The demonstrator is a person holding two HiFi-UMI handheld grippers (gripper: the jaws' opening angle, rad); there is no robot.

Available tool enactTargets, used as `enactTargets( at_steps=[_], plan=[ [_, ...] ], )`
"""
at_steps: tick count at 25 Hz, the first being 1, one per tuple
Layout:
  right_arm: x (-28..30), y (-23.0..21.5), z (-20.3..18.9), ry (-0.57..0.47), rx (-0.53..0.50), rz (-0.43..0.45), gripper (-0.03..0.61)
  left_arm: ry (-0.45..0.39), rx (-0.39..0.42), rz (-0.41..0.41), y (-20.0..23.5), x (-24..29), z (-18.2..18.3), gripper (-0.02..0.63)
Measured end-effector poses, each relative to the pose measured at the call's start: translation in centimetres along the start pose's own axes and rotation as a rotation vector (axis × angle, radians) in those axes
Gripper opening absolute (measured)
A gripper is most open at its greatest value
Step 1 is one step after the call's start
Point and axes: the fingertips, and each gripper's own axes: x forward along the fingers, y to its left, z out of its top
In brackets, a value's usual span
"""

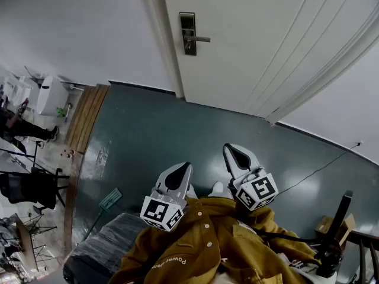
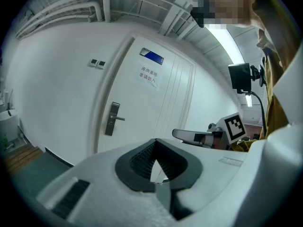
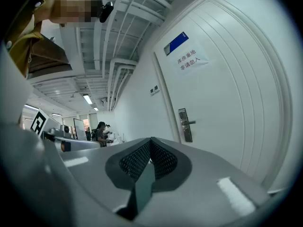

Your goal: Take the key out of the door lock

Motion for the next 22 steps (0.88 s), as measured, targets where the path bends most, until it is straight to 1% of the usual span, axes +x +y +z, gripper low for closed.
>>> enactTargets(
  at_steps=[10, 12, 14, 15, 16, 18, 20, 22],
  plan=[
    [0.3, 0.5, -0.2, 0.0, -0.003, -0.017, 0.005, 0.002, -0.001, -0.023, 0.7, -0.3, 0.3, 0.002],
    [0.4, 1.0, 0.0, -0.014, 0.014, 0.008, 0.006, 0.0, -0.007, -0.027, 0.8, -0.5, 0.3, 0.002],
    [0.7, 1.7, 0.2, -0.034, 0.061, 0.052, 0.012, -0.003, -0.013, -0.029, 1.0, -0.7, 0.3, 0.002],
    [0.8, 2.0, 0.2, -0.043, 0.078, 0.063, 0.048, -0.003, -0.015, -0.03, 1.2, -0.9, 0.3, 0.003],
    [0.9, 2.2, 0.3, -0.049, 0.082, 0.06, 0.044, -0.003, -0.015, -0.031, 1.4, -1.2, 0.3, 0.002],
    [1.3, 2.2, 0.1, -0.052, 0.06, 0.026, 0.032, -0.001, -0.022, -0.029, 2.1, -1.8, 0.2, 0.002],
    [1.7, 2.0, -0.2, -0.055, 0.059, -0.001, 0.006, 0.0, -0.032, -0.024, 2.9, -2.4, -0.1, 0.003],
    [2.2, 1.9, -0.2, -0.064, 0.07, -0.017, 0.006, -0.002, -0.037, -0.023, 3.7, -3.0, -0.2, 0.002]
  ],
)
